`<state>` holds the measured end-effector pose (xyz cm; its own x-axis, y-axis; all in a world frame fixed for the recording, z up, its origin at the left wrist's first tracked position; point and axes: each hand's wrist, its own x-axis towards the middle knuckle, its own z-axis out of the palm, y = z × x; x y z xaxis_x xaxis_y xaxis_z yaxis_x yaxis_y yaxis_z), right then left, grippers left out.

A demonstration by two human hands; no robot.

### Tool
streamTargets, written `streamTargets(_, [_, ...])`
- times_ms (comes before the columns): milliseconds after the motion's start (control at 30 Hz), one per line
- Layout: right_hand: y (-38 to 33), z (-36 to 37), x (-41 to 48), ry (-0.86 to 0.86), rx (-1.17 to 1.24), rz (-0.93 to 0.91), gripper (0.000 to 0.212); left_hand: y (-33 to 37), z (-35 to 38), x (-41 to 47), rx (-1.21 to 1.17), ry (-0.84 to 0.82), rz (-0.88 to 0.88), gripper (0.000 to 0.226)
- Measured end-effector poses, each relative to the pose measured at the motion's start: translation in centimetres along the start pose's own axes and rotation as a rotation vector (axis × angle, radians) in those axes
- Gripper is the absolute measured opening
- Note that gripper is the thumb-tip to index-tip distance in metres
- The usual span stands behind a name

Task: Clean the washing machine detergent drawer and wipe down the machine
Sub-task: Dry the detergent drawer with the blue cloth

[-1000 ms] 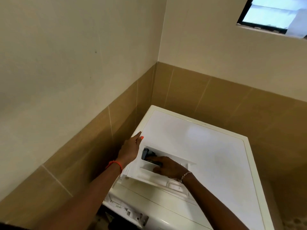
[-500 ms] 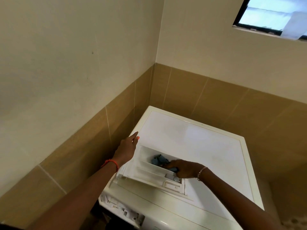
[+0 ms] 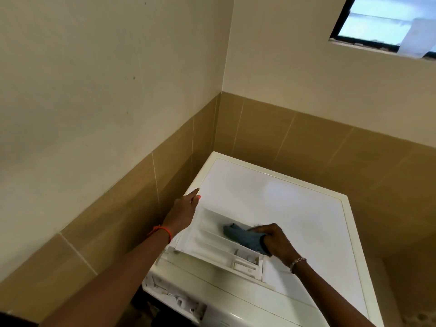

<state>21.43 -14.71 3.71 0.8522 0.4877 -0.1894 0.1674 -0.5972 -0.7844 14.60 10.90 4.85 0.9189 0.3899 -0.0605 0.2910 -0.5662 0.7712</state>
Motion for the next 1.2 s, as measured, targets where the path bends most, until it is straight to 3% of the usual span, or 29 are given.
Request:
streamTargets(67, [-0.6, -0.8, -0.4, 0.115, 0.437, 0.301, 0.034, -0.2, 0.2, 0.2, 0.005, 0.006, 0.002, 0.043])
streamTargets(167, [-1.9, -2.1, -1.2, 0.197, 0.578, 0.292, 0.029, -0.7, 0.3, 0.4, 0.015, 0.009, 0.010, 0.044])
streamTargets(300, [-5.7, -1.2, -2.9, -0.002, 0.374, 0.021, 0.029, -0.7, 0.4, 0.4, 0.001, 0.007, 0.024, 0.044])
streamTargets(367, [-7.8, 0.6, -3.3, -0.137, 0.176, -0.162, 0.021, -0.5, 0.4, 0.5, -0.006, 0.005, 0.021, 0.044])
streamTargets(433, [-8.7, 3.6, -3.3, -0.233, -0.048, -0.312, 0.026, -0.5, 0.4, 0.4, -0.030, -0.001, -0.006, 0.043])
streamTargets(533, [-8.8, 7.9, -2.9, -0.241, -0.351, -0.534, 0.028, -0.5, 0.5, 0.1, -0.040, -0.003, -0.039, 0.044])
streamTargets(767, [-8.3, 8.7, -2.7, -0.161, -0.658, -0.517, 0.042, -0.7, 0.4, 0.1, -0.025, 0.000, -0.033, 0.045])
streamTargets(900, [-8.2, 7.8, -2.8, -0.159, -0.728, -0.453, 0.041, -0.6, 0.3, 0.0, -0.013, 0.014, 0.023, 0.044])
streamTargets(1033, [-7.2, 7.6, -3.7, -0.160, -0.958, -0.382, 0.037, -0.9, 0.2, 0.1, -0.019, 0.008, 0.062, 0.044])
streamTargets(1200, [-6.5, 6.7, -3.4, -0.193, -0.952, -0.254, 0.039, -0.8, 0.0, 0.0, 0.011, -0.008, 0.041, 0.045])
